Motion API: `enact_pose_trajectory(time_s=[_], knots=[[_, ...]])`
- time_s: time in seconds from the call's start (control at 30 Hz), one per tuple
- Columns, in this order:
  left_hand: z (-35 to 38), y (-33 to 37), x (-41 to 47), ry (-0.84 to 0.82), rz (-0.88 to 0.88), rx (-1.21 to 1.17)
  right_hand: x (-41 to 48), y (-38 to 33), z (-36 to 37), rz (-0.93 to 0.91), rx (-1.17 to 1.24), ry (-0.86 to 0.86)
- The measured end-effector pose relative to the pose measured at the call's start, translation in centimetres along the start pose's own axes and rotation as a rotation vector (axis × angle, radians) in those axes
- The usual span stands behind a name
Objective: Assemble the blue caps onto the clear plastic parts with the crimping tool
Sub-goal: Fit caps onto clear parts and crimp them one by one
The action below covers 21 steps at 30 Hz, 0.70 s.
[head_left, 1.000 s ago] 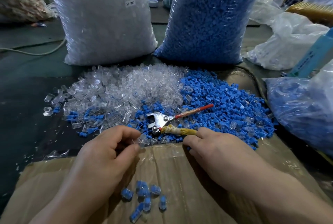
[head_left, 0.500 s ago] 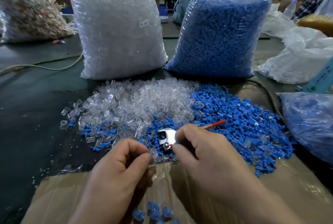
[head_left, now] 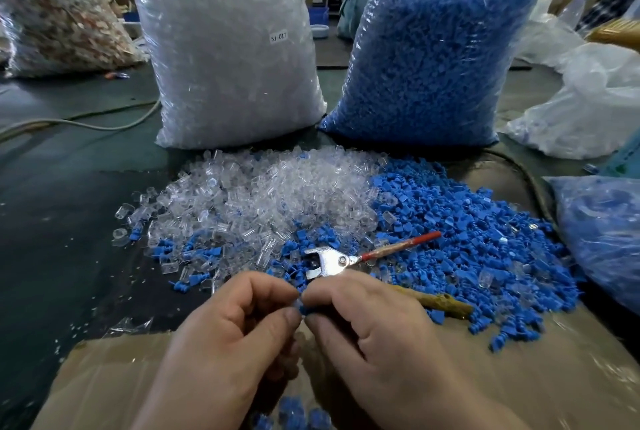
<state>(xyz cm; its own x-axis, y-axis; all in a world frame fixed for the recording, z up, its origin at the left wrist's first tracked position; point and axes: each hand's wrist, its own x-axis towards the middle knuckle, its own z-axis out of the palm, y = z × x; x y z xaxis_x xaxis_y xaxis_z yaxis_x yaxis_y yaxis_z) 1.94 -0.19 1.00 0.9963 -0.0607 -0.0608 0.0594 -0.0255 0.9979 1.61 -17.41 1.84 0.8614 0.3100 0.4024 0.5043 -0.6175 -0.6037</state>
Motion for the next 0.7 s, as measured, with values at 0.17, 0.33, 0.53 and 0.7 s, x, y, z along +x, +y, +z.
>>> enact_pose_trajectory(time_s=[0.17, 0.33, 0.53, 0.7], knots=[[-0.1, 0.7, -0.3, -0.037, -0.004, 0.018, 0.0, -0.9, -0.9, -0.005, -0.050, -0.061], [-0.4, 0.7, 0.1, -0.056, -0.008, 0.015, -0.1, -1.7, -1.1, -0.032, -0.136, -0.096], [-0.4, 0.4, 0.2, 0.042, 0.003, 0.073, 0.7, 0.5, -1.7, 0.032, -0.499, -0.124], [-0.5, 0.4, -0.2, -0.020, -0.039, 0.126, 1.0, 4.0, -2.9, 0.315, -0.687, -0.306]])
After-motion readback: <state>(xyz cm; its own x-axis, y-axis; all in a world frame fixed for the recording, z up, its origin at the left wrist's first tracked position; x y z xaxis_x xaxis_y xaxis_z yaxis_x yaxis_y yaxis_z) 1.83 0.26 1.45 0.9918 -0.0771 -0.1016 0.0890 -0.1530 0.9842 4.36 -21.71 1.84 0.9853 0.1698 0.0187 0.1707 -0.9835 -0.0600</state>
